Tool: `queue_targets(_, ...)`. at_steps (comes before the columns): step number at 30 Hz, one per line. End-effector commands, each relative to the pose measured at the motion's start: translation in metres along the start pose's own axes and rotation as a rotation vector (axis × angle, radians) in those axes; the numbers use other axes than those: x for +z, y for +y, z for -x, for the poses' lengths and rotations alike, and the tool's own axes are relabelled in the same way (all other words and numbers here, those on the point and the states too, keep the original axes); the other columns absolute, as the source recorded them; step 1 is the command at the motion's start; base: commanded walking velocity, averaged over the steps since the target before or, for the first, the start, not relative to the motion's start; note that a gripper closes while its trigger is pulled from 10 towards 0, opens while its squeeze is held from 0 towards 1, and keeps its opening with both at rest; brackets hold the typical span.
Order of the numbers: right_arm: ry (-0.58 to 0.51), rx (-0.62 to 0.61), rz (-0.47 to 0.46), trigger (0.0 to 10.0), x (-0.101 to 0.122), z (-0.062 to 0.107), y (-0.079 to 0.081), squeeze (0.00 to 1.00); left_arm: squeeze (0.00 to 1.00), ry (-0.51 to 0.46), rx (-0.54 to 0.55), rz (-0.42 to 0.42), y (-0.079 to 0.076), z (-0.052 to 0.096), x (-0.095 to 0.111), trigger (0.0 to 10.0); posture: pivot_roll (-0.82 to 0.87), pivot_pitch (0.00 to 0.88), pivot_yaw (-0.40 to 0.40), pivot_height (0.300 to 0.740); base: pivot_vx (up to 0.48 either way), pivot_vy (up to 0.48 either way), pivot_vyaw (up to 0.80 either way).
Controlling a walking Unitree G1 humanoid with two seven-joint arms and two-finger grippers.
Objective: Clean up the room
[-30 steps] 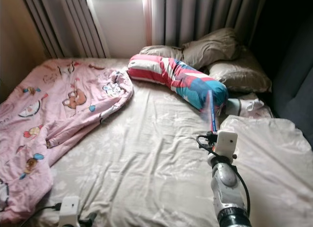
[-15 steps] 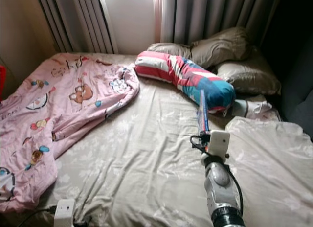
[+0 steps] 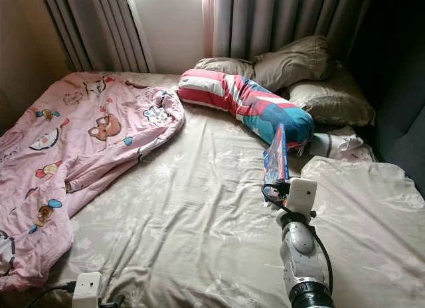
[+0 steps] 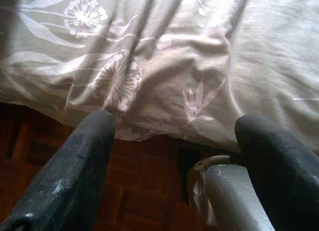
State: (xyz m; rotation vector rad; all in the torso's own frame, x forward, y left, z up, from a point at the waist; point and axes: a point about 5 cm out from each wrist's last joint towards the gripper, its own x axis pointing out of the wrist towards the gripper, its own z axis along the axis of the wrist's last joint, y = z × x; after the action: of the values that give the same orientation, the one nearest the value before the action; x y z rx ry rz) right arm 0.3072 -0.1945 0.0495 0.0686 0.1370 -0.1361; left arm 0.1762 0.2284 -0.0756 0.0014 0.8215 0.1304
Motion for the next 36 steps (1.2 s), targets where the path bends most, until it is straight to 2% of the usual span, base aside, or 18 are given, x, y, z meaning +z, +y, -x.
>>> queue_targets(1,-0.019,-0.007,0.01,10.0,0.0052,-0.0023,-0.0018,0.0,0.0,0.022,0.009,0.002,0.004,0.0017,-0.005,10.0,-0.03,0.0,0.004,0.72,0.0,0.0,0.0)
queue_targets(5,0.002,-0.006,0.022,10.0,0.0038,-0.0034,-0.001,0.0,0.0,0.023,0.007,0.002,0.0025,0.0014,-0.0049,10.0,-0.03,0.0,0.004,0.716,0.0,0.0,0.0)
queue_targets(18,0.018,0.001,0.035,10.0,0.0004,-0.0027,0.001,0.0,0.0,0.024,0.008,-0.006,0.002,0.0017,-0.0059,10.0,-0.02,0.0,0.005,0.628,0.0,0.0,0.0)
queue_targets(28,0.018,0.001,0.023,10.0,-0.0006,-0.002,0.0009,0.0,0.0,0.031,0.009,-0.013,0.0026,0.0026,-0.0085,10.0,-0.02,0.0,0.007,0.628,0.0,0.0,0.0)
queue_targets(36,0.027,0.062,0.011,10.0,-0.0028,-0.0017,0.0075,0.0,0.0,0.03,0.005,-0.02,-0.0034,0.0,-0.004,10.0,-0.02,0.0,0.009,0.628,0.0,0.0,0.0)
